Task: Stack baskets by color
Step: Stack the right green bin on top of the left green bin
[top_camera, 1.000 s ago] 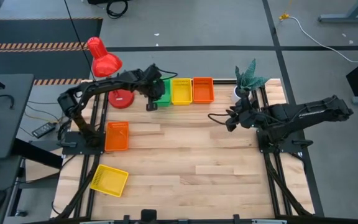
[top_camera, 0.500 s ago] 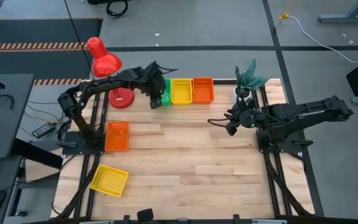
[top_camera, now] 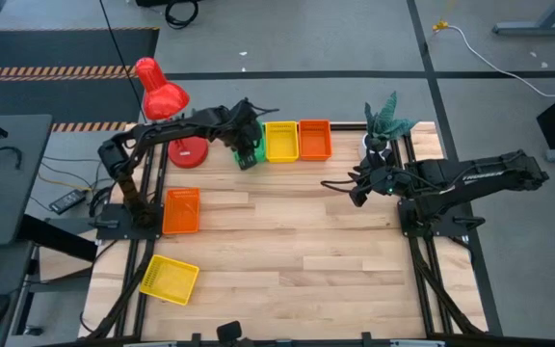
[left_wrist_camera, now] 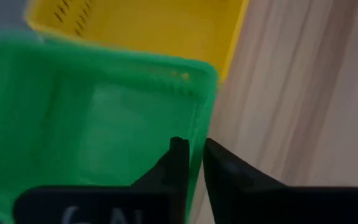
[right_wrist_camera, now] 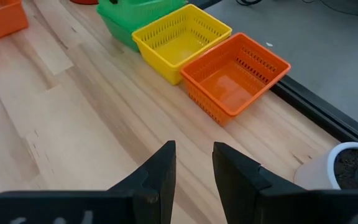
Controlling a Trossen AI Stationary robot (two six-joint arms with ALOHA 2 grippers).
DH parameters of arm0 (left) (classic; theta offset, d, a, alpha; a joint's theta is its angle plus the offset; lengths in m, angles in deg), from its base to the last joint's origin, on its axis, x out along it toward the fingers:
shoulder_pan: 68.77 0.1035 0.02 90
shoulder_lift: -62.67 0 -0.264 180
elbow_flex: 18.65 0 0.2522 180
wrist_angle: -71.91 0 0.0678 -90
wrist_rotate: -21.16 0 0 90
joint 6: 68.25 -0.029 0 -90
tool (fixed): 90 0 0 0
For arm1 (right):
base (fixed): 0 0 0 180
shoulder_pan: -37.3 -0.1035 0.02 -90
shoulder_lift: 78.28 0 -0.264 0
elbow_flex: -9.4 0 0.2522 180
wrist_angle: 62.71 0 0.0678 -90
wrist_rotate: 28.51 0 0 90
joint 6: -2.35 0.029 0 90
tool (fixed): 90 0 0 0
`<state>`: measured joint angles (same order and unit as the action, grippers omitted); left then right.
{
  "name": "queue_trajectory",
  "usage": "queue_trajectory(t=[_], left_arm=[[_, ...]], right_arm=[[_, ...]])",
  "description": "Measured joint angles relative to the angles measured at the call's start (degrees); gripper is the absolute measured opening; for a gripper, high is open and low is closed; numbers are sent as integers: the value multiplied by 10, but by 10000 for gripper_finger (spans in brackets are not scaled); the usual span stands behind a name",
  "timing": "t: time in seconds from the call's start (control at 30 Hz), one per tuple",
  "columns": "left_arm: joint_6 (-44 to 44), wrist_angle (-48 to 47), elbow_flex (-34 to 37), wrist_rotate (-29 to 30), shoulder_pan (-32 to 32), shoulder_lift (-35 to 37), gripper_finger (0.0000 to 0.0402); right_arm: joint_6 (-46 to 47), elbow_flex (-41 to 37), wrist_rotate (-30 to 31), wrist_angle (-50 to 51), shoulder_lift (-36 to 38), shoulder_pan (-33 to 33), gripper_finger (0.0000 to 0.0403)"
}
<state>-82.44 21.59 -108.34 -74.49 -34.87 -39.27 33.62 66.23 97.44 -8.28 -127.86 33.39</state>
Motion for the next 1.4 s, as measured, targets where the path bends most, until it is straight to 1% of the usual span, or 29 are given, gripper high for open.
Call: queue_trajectory(t=[0.17,0.27,0.33,0.43,0.53,0.67,0.73,0.8,0.87,0.93,0.97,1.07,1.2,1.27,1.4], left_arm=[[1,-14,-14,0,0,11,33],[-9,-13,-14,0,0,-2,35],[-14,-11,-14,0,0,-17,44],[-15,-7,-14,-9,0,-28,70],[-12,-12,-14,-22,0,-30,109],[25,-39,-14,-36,0,-2,163],[58,-65,-14,-32,1,19,182],[106,-103,-14,0,4,39,189],[160,-153,-14,31,18,51,181],[200,-193,-11,38,46,50,157],[217,-194,-4,38,61,49,142],[241,-174,30,44,100,43,87],[242,-101,70,50,127,39,19],[242,-71,80,50,128,39,8],[243,-22,91,51,114,39,21]], right_arm=[[0,0,0,0,0,0,111],[-4,0,0,0,0,0,111],[-7,0,0,-1,0,0,111],[-9,0,0,-1,0,0,111],[-9,0,-6,-5,0,0,111],[-9,0,-24,-10,0,0,111],[-8,0,-31,-10,0,0,111],[-9,0,-33,-10,0,0,111],[-9,0,-33,-12,0,0,111],[-9,0,-33,-15,0,0,111],[-9,0,-32,-17,0,0,111],[-11,0,-29,-21,0,0,111],[-9,0,-29,-22,0,0,111],[-4,0,-29,-25,0,0,111],[15,0,-28,-25,0,0,111]])
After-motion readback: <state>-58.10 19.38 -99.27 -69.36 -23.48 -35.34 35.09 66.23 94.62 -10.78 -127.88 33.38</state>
